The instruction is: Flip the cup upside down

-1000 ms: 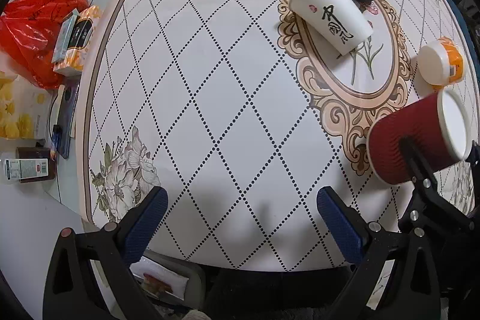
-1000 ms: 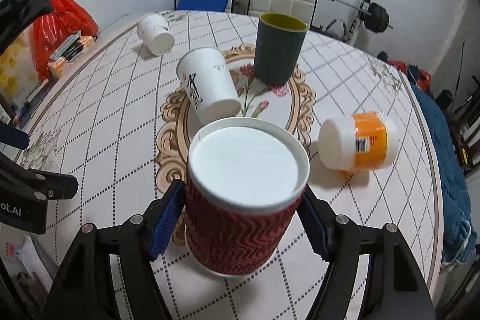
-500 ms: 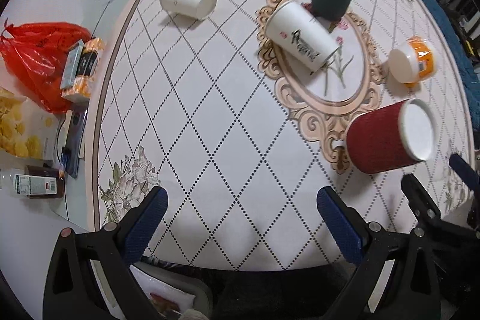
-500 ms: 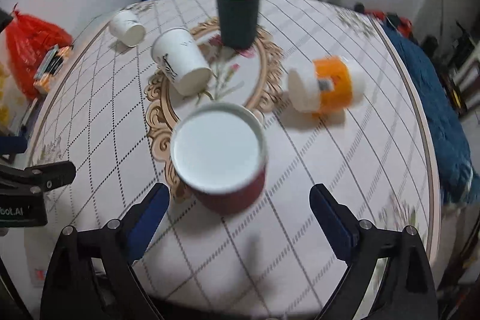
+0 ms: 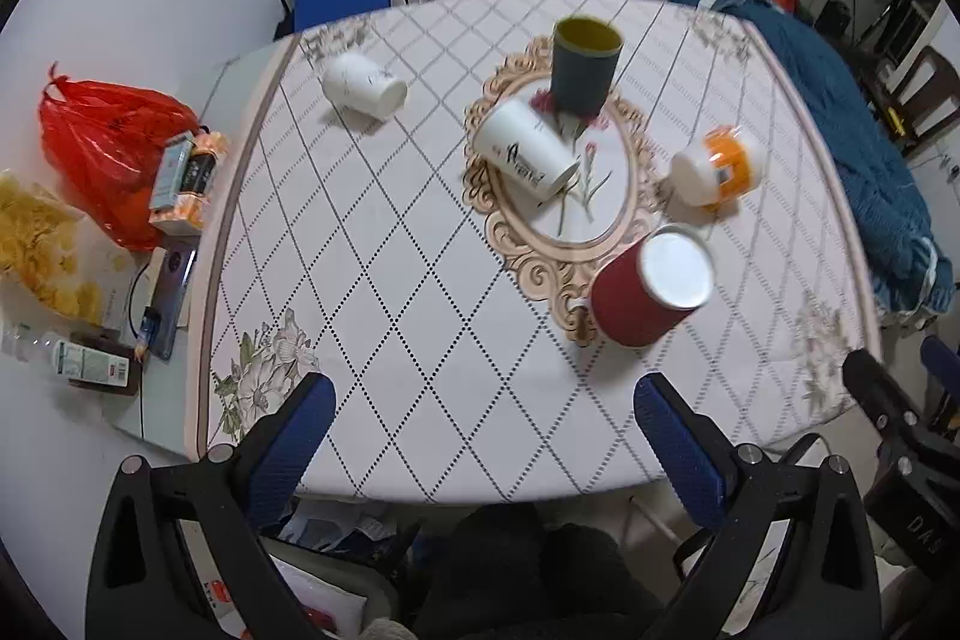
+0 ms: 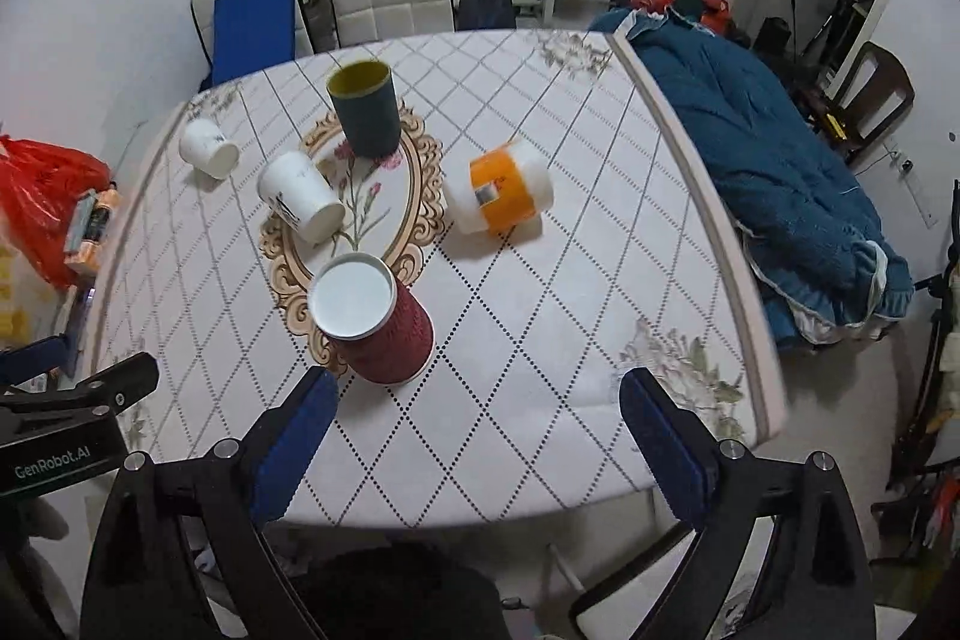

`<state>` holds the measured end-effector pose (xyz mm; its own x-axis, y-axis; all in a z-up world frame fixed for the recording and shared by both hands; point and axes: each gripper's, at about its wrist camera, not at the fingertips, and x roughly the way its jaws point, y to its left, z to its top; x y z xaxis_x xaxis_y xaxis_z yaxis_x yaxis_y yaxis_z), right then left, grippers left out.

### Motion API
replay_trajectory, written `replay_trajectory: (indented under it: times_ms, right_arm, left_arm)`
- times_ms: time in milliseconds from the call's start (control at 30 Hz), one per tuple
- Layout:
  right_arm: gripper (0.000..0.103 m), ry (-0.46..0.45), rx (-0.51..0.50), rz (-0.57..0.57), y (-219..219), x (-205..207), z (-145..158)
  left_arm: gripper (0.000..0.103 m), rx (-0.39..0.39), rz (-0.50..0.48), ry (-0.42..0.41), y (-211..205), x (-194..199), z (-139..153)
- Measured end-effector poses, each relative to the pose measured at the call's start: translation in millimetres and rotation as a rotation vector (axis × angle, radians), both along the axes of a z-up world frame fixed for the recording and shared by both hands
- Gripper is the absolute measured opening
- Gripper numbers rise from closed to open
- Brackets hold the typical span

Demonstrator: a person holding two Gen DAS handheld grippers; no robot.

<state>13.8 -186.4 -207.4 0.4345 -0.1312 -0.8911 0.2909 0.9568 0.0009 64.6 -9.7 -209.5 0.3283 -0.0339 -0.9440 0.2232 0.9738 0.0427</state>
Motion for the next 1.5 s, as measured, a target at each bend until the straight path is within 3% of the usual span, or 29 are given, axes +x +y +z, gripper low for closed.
replay_trajectory:
  times_ms: [400,733,1167,1500]
  right_arm:
    - [0.097,-0.085,-0.043,0.054,4.9,-67.7,92.8]
    - [0.097,-0.171,-0.053,0.047,5.3,-126.4,166.5]
    - [0.098,-0.221,-0.08,0.071,4.5,-166.5,223.8]
    - [0.098,-0.222,-0.071,0.083,-0.7,-164.6,231.0]
  left_arm:
    - [0.102,-0.043,0.027,-0.142,2.7,-66.5,92.9]
    - [0.102,-0.073,0.04,-0.192,6.3,-109.1,140.8]
    - [0.102,-0.076,0.035,-0.232,-1.8,-136.5,174.9]
    - [0.102,-0.074,0.04,-0.228,-2.9,-140.8,178.6]
